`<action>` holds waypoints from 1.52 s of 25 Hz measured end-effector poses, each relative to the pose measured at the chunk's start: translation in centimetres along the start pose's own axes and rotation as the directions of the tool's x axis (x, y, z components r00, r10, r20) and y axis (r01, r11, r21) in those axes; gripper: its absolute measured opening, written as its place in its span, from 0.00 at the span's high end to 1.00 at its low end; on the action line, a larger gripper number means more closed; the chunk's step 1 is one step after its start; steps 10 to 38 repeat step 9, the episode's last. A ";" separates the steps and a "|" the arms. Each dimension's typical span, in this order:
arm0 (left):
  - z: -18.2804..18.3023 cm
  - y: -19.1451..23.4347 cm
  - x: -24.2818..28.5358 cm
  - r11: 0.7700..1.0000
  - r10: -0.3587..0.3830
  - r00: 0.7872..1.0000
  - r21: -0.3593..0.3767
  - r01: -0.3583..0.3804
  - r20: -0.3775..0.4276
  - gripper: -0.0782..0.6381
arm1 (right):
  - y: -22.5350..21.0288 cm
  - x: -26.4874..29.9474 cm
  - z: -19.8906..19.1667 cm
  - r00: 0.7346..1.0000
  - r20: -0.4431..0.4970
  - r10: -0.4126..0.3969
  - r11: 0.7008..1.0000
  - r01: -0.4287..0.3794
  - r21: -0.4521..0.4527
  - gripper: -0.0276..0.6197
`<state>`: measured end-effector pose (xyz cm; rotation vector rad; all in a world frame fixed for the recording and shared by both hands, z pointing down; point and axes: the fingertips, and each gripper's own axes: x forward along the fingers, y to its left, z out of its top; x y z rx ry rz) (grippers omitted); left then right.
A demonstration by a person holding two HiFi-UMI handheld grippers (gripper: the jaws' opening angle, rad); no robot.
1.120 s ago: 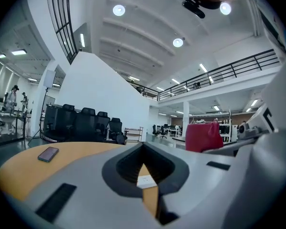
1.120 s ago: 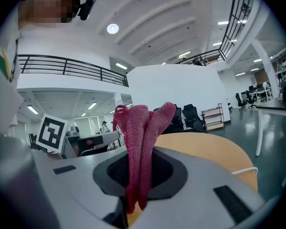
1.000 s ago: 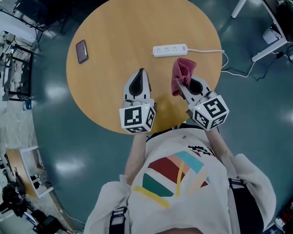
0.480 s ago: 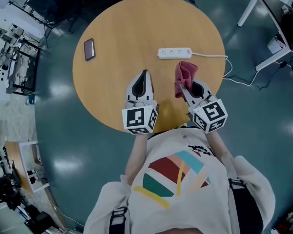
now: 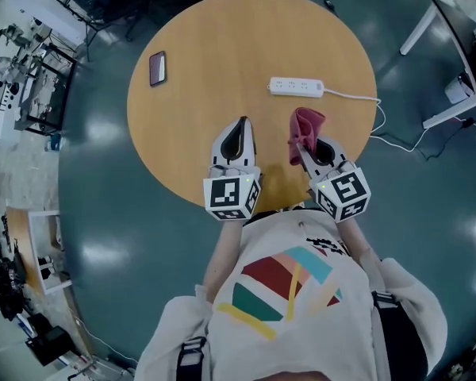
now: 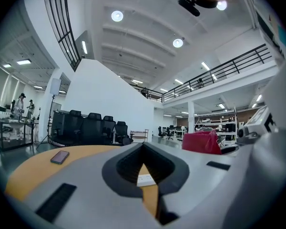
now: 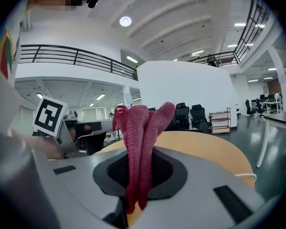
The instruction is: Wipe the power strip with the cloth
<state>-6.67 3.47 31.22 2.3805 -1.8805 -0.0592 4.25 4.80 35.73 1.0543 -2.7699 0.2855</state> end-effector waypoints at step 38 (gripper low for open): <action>-0.8 1.5 -0.8 1.000 0.023 1.000 -0.003 -0.023 -0.015 0.83 | 1.6 1.3 -1.1 0.999 -0.026 0.040 0.999 -0.040 -0.009 0.90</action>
